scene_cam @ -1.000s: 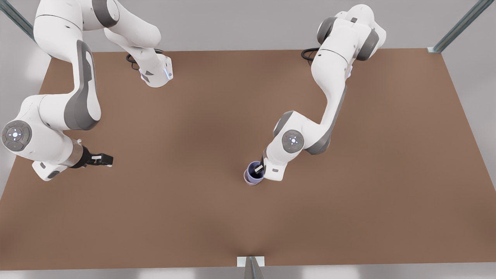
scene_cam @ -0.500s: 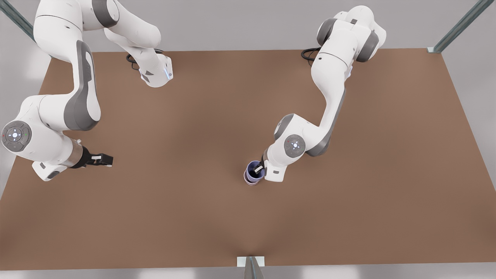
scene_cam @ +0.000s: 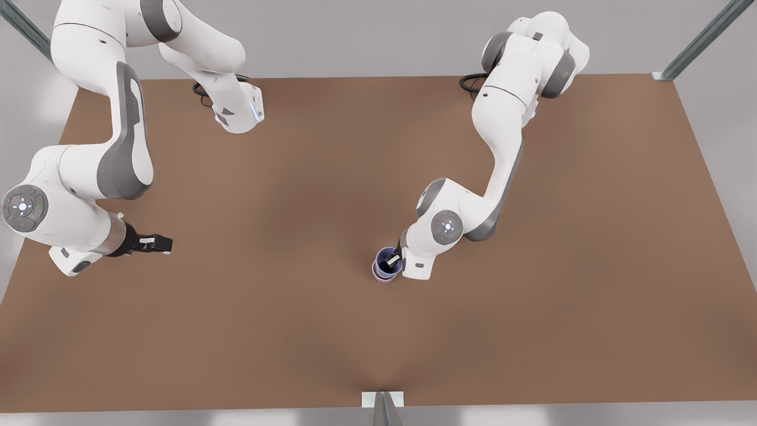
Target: Stack the cups, with the pink cup at the bottom and the purple cup at the top
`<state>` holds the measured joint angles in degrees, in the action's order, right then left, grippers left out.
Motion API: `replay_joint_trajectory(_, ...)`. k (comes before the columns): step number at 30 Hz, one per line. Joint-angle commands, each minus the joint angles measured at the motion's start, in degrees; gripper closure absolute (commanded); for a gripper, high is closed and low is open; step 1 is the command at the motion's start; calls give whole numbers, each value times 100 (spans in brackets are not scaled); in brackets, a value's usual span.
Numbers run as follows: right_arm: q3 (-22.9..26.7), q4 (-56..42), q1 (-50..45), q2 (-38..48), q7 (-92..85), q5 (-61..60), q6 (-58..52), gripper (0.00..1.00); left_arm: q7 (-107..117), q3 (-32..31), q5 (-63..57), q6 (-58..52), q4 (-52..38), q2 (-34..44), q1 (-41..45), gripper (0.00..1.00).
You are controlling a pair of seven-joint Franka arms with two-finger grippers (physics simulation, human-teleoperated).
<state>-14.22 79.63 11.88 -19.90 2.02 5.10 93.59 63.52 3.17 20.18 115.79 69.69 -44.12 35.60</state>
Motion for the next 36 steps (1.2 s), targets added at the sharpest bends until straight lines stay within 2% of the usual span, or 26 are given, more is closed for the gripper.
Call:
replay_joint_trajectory(1,-1,0,-2,-6,0,-1,1,0,-15,0,179,5,1,0,0,79)
replay_joint_trajectory(13,25,17,34,-6,-26,-80,-43,0,-32,8,109,102,10,-105,9,78)
replay_joint_trajectory(17,34,9,34,-6,-26,-80,-43,0,-33,8,100,102,10,-114,44,63)
replay_joint_trajectory(19,34,9,34,-6,-18,-80,-43,0,-33,8,100,102,10,-123,44,39)
replay_joint_trajectory(20,34,9,34,-6,-18,-80,-43,0,-33,8,109,102,10,-123,44,37)
replay_joint_trajectory(36,25,9,34,-6,-18,-80,-43,0,-15,8,109,128,10,-123,9,33)
